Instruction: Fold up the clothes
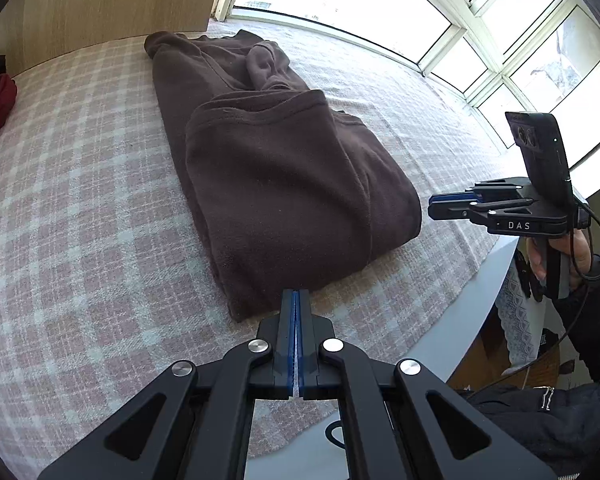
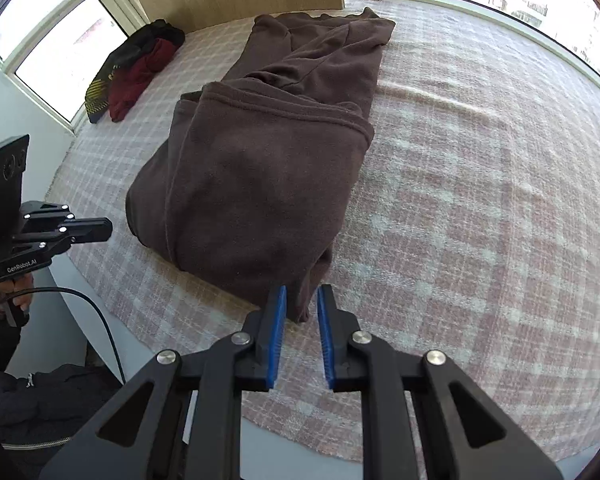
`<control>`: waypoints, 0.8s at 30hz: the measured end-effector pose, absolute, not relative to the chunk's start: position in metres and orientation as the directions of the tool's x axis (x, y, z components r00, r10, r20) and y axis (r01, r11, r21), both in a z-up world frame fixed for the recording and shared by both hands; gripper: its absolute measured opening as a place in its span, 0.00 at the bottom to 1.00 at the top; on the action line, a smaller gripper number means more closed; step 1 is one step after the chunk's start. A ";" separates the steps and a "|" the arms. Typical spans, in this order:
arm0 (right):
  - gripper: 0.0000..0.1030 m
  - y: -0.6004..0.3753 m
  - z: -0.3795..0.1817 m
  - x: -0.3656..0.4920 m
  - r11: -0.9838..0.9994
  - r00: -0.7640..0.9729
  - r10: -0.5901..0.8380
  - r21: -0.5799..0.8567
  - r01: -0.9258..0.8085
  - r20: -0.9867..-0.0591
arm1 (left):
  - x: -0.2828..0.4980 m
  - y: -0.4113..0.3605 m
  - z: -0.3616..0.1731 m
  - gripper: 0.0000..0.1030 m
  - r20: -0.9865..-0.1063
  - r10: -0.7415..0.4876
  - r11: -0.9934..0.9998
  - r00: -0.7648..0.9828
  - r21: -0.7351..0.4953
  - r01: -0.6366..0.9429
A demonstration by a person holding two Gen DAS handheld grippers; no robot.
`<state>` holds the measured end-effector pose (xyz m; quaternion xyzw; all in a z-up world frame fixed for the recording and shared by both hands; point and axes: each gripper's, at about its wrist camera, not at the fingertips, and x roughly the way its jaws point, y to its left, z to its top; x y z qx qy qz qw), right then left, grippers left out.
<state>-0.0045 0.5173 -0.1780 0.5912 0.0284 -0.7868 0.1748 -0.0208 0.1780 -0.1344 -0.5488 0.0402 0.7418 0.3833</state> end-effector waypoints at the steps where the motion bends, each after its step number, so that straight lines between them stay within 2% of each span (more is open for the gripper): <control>1: 0.16 0.519 -0.181 -0.005 -0.938 -0.216 -0.204 0.127 0.324 -0.955 | -0.022 0.178 -0.140 0.00 -0.856 0.509 -0.709 -0.093 -0.355 -0.610; 5: 0.18 0.526 -0.160 -0.010 -0.948 -0.294 -0.191 0.099 0.302 -0.937 | -0.031 0.170 -0.144 0.00 -0.845 0.526 -0.728 -0.097 -0.389 -0.565; 7: 0.24 0.508 -0.146 -0.017 -0.931 -0.364 -0.224 0.088 0.354 -0.904 | -0.028 0.175 -0.140 0.00 -0.846 0.522 -0.723 -0.108 -0.372 -0.582; 11: 0.27 0.442 -0.136 -0.050 -0.878 -0.434 -0.285 0.051 0.476 -0.855 | -0.023 0.188 -0.134 0.00 -0.849 0.515 -0.709 -0.117 -0.344 -0.616; 13: 0.28 0.407 -0.150 -0.079 -0.860 -0.423 -0.270 0.020 0.509 -0.865 | -0.023 0.193 -0.131 0.00 -0.850 0.510 -0.710 -0.130 -0.331 -0.622; 16: 0.31 0.375 -0.199 -0.110 -0.837 -0.286 -0.259 0.066 0.544 -0.923 | -0.029 0.192 -0.123 0.00 -0.844 0.509 -0.725 -0.167 -0.316 -0.612; 18: 0.31 0.370 -0.197 -0.103 -0.806 -0.303 -0.258 0.032 0.591 -0.917 | -0.037 0.193 -0.117 0.01 -0.826 0.532 -0.721 -0.186 -0.326 -0.612; 19: 0.31 0.378 -0.189 -0.104 -0.808 -0.286 -0.290 0.074 0.585 -0.913 | -0.044 0.195 -0.113 0.01 -0.817 0.542 -0.720 -0.196 -0.331 -0.610; 21: 0.31 0.408 -0.165 -0.104 -0.805 -0.263 -0.439 0.246 0.540 -0.859 | -0.057 0.205 -0.107 0.01 -0.807 0.548 -0.715 -0.219 -0.316 -0.624; 23: 0.32 0.437 -0.148 -0.102 -0.830 -0.301 -0.465 0.292 0.475 -0.832 | -0.071 0.221 -0.104 0.02 -0.804 0.543 -0.706 -0.242 -0.281 -0.650; 24: 0.32 0.445 -0.144 -0.099 -0.847 -0.326 -0.438 0.263 0.461 -0.838 | -0.078 0.229 -0.108 0.02 -0.806 0.543 -0.694 -0.234 -0.275 -0.665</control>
